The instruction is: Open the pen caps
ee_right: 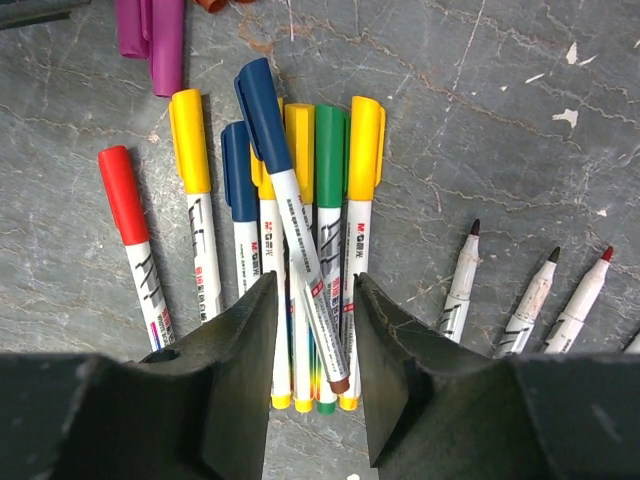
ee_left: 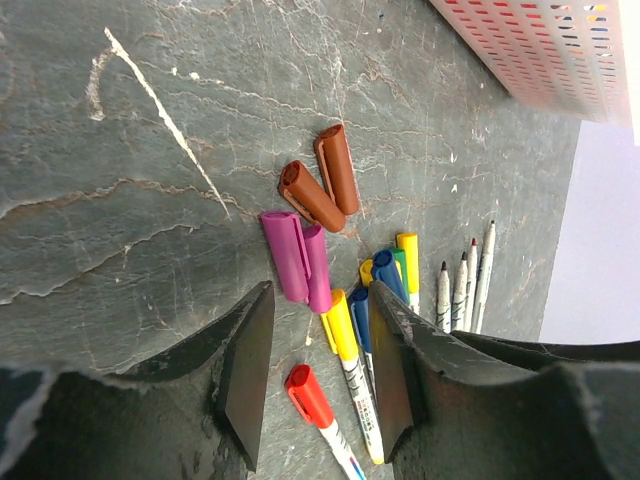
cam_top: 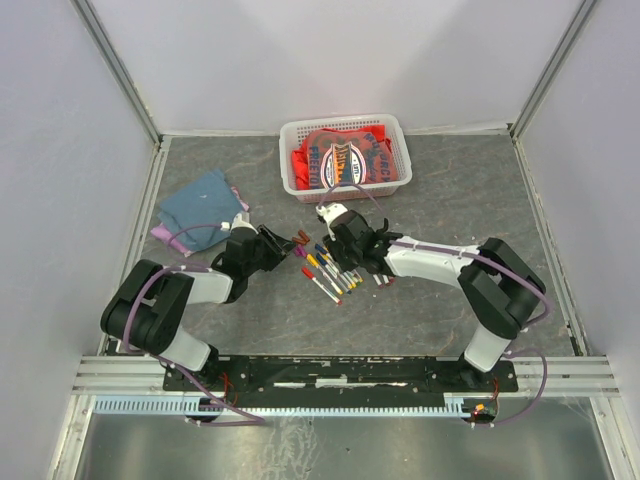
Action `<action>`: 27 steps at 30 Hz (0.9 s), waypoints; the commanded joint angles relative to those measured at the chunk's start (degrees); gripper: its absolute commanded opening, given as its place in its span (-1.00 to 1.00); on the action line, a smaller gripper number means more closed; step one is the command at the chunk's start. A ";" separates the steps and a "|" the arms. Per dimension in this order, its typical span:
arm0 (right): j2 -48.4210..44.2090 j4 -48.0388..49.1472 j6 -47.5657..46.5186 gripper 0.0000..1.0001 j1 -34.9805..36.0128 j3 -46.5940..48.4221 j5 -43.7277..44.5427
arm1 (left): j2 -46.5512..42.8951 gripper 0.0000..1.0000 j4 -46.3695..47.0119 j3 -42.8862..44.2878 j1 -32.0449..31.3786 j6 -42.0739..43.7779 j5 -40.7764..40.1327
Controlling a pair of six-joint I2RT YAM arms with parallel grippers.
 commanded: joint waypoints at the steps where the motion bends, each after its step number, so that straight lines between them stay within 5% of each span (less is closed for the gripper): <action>1: 0.93 0.51 -0.88 -0.15 0.35 2.74 -0.64 | -1.46 -0.01 1.86 -0.37 0.08 0.37 -0.55; 14: 2.90 0.86 -0.78 -0.25 0.35 2.78 -1.61 | -1.13 -0.01 2.63 -0.76 -0.03 -0.06 -0.40; 27: 2.93 0.76 -0.49 -0.75 0.36 2.56 -1.05 | -2.10 -0.01 3.00 -0.55 0.06 -0.65 -0.09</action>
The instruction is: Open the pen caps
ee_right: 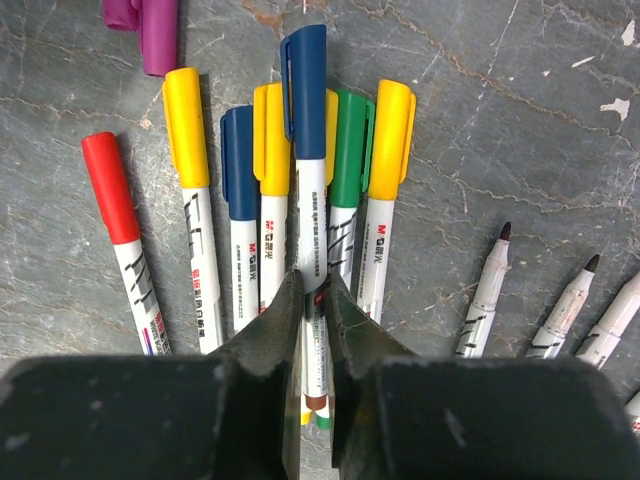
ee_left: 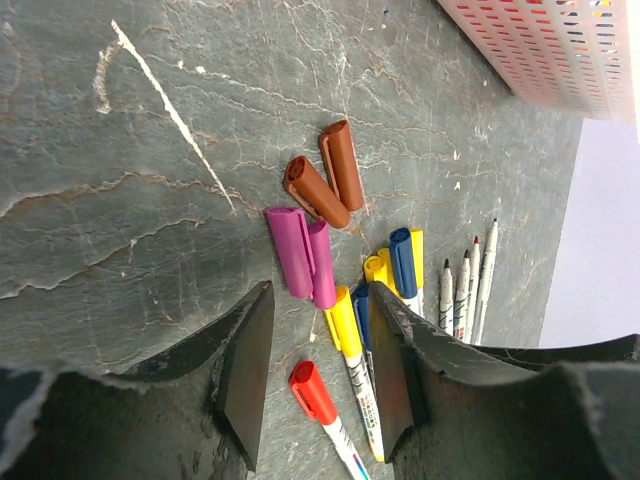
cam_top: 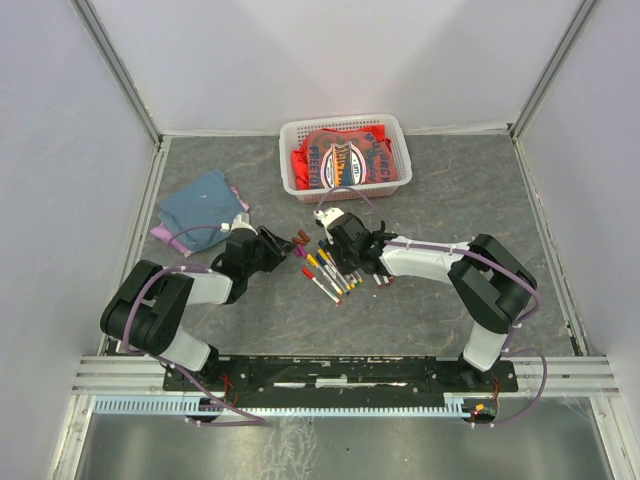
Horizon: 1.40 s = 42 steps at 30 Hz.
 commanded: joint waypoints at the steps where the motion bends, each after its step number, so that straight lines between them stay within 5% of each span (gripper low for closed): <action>1: -0.61 0.79 -0.32 -0.77 0.27 1.95 0.42 | -2.26 -0.01 2.85 0.02 0.08 -0.61 -0.06; 10: -4.14 2.09 -0.57 -0.98 0.33 0.74 -0.16 | -3.51 0.05 2.08 1.59 0.02 -0.62 2.21; 22: -9.16 2.49 0.39 -0.98 0.64 -0.47 -2.72 | -0.30 0.21 13.37 1.73 -1.28 -6.49 8.86; 42: -11.44 4.70 2.62 -0.98 1.47 -1.88 -6.82 | 6.15 0.19 19.59 4.99 -4.15 -11.35 10.80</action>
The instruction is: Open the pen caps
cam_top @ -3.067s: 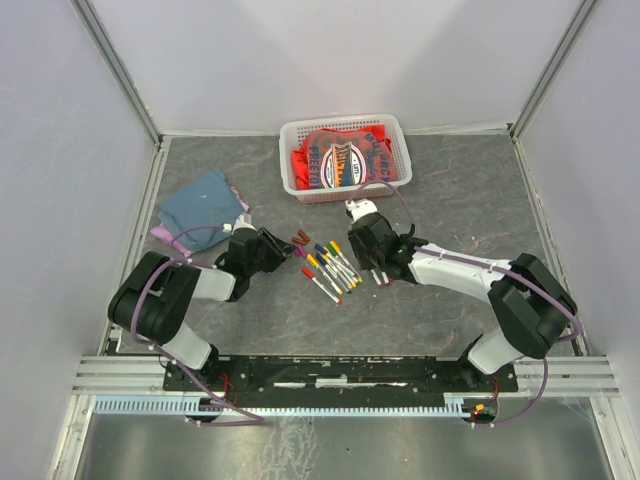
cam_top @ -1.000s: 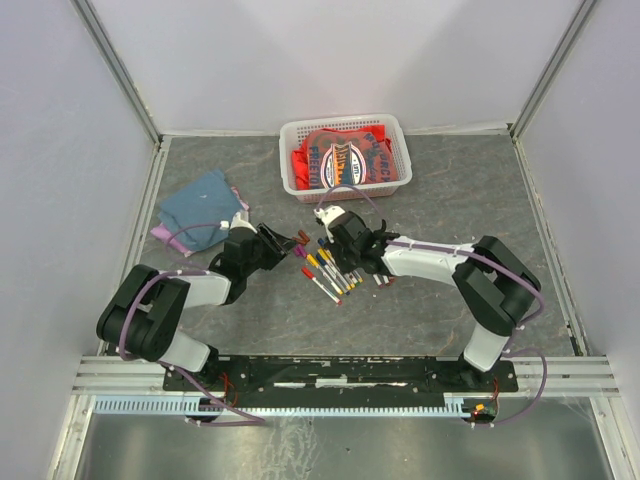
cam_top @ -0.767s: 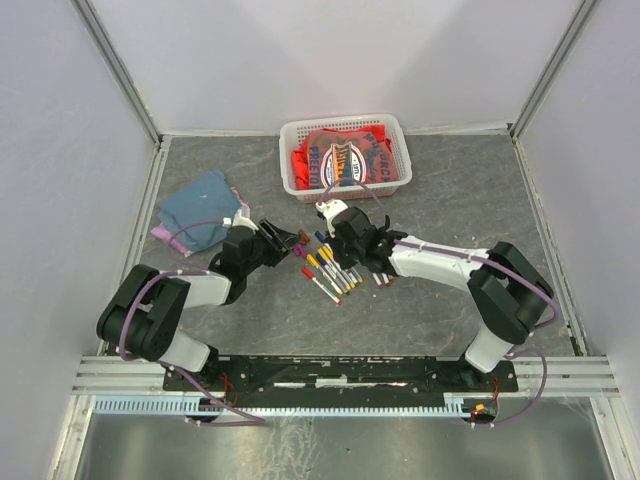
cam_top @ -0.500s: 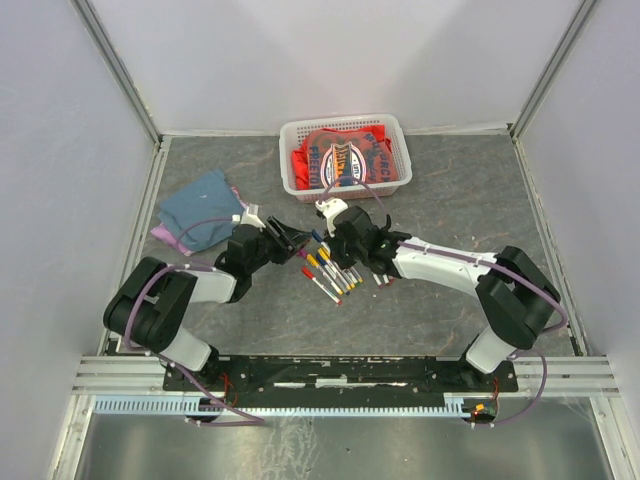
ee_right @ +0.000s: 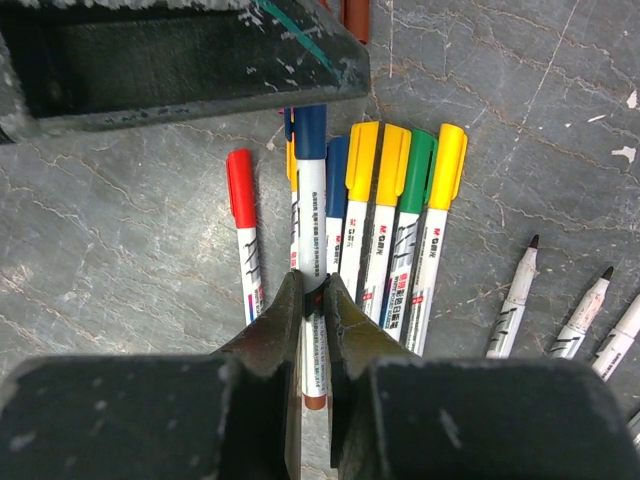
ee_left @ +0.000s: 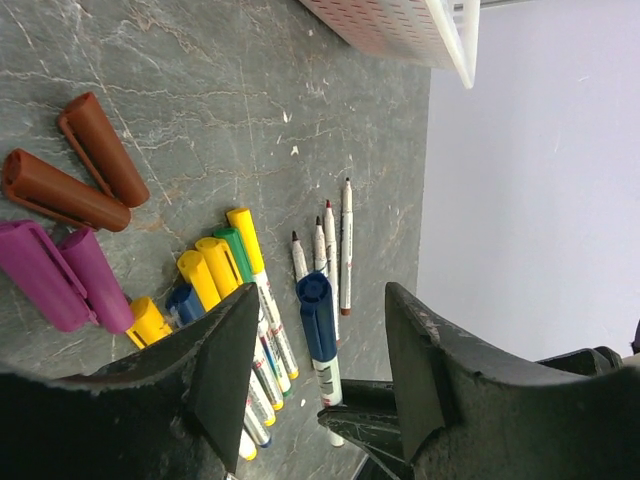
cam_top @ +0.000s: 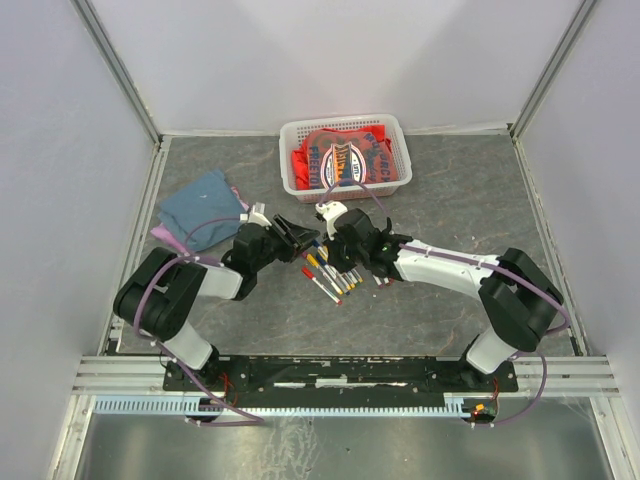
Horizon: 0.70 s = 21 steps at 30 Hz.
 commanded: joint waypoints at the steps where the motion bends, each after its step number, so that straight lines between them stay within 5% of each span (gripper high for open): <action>1: -2.49 3.11 0.80 -0.98 0.36 0.10 -1.35 | 0.52 0.18 4.58 1.86 -0.50 -2.49 1.27; 21: -3.06 3.64 1.35 -0.98 0.43 -0.58 -1.70 | 3.44 -0.28 9.84 2.04 -0.86 -3.73 4.14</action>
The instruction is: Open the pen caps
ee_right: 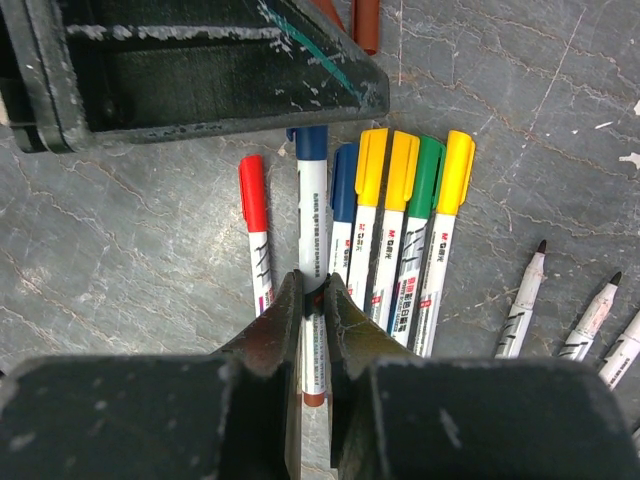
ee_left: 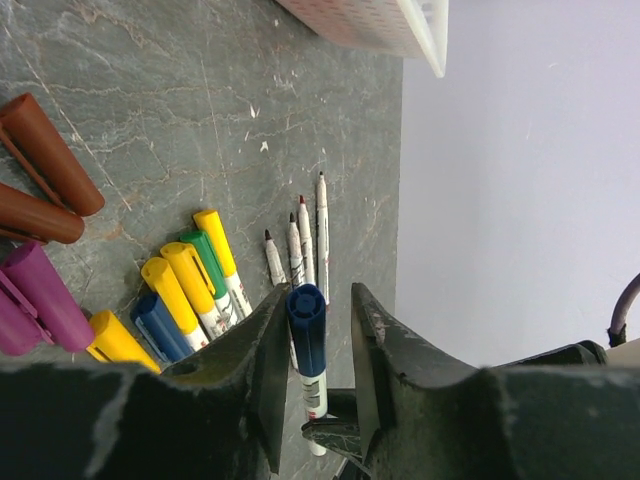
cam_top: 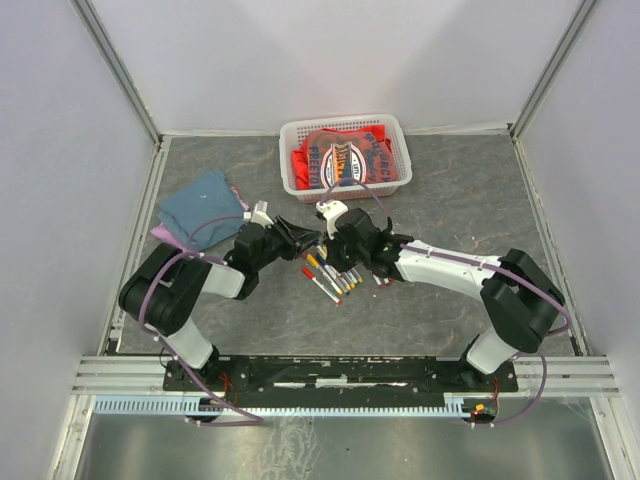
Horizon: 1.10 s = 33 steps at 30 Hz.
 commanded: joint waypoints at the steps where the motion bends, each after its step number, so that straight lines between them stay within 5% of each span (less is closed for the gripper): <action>1: -2.63 2.81 0.49 -0.98 0.37 -0.59 -0.31 | 1.55 -0.32 5.54 1.56 -0.40 -2.18 2.33; 10: -3.91 3.01 0.29 -0.94 0.36 -1.33 0.88 | 2.38 -0.93 9.46 0.44 -0.45 -2.19 3.32; 16: -4.04 3.38 0.55 -0.48 0.36 -0.84 0.01 | 3.32 -0.94 14.30 0.20 -0.50 -3.26 5.44; 23: -3.31 3.76 0.64 -0.41 0.36 -0.23 -0.34 | 4.75 -0.94 18.93 0.19 -0.71 -5.10 7.38; 27: -2.71 3.99 0.64 -0.48 0.19 -0.06 -0.25 | 4.84 -0.94 19.28 0.62 -1.04 -4.87 7.95; 31: -1.91 3.97 0.37 -0.96 -0.01 0.26 -0.38 | 5.13 -0.94 19.67 0.77 -1.25 -4.51 8.02; 33: -1.59 3.89 -0.18 -0.98 0.00 0.15 -0.15 | 5.42 -0.94 19.74 0.84 -1.31 -4.42 7.59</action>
